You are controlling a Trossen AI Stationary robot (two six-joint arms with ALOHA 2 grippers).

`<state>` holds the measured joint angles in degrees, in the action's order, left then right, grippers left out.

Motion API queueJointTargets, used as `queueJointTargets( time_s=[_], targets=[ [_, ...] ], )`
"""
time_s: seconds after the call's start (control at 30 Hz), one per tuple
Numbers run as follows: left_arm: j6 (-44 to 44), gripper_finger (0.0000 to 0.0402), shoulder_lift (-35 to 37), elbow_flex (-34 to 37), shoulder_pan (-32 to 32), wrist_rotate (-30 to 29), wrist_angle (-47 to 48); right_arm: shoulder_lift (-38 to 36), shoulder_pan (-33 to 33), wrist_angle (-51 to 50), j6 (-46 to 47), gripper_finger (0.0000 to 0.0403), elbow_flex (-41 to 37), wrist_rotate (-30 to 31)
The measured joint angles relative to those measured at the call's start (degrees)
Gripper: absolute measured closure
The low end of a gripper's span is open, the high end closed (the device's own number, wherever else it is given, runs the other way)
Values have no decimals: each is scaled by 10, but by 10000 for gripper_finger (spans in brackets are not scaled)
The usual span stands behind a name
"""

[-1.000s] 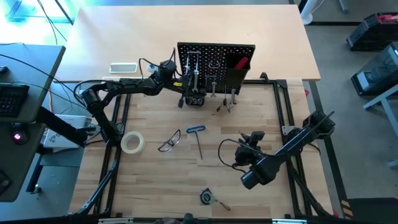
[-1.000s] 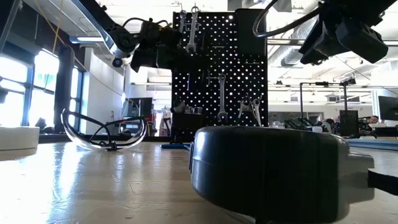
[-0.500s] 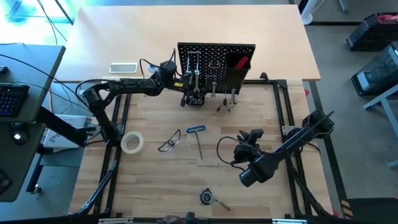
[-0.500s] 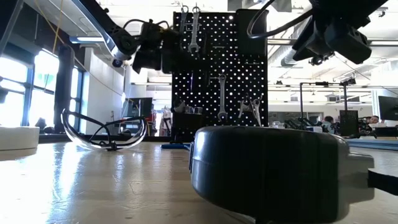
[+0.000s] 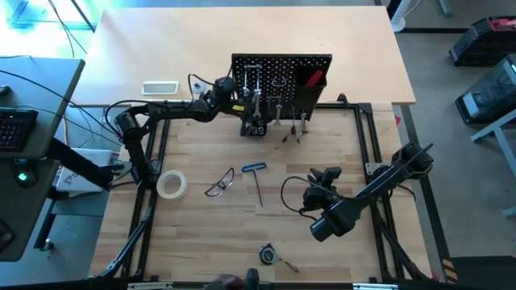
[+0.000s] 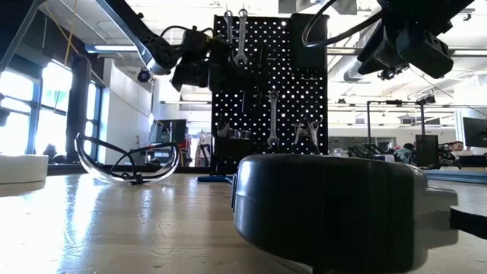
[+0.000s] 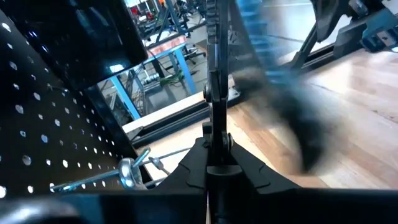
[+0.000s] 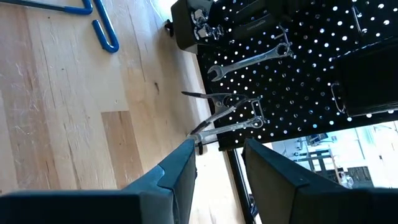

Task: Hang tools onto peg board
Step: Hang the wire stripper onto the peg board

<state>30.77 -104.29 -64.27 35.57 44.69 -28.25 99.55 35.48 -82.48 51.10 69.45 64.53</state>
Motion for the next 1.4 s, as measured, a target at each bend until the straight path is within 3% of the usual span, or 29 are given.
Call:
queueJointTargets(
  time_s=[0.33, 0.53, 0.9, 1.0, 1.4],
  targets=[
    [46, 384, 0, 0, -5, -34, 33, 0, 0, -2, -1, 272, 0, 0],
    [72, 384, 0, 0, -19, -95, 41, 0, 0, -2, 3, 272, 0, 0],
    [39, 384, 0, 0, -24, -111, 28, 0, 0, -2, 3, 272, 0, -3],
    [35, 384, 1, 0, -31, -139, 28, 0, 0, -3, 3, 272, 0, -8],
    [31, 384, 45, 0, -30, -160, 94, 0, 0, -7, 3, 272, 0, -15]
  ],
)
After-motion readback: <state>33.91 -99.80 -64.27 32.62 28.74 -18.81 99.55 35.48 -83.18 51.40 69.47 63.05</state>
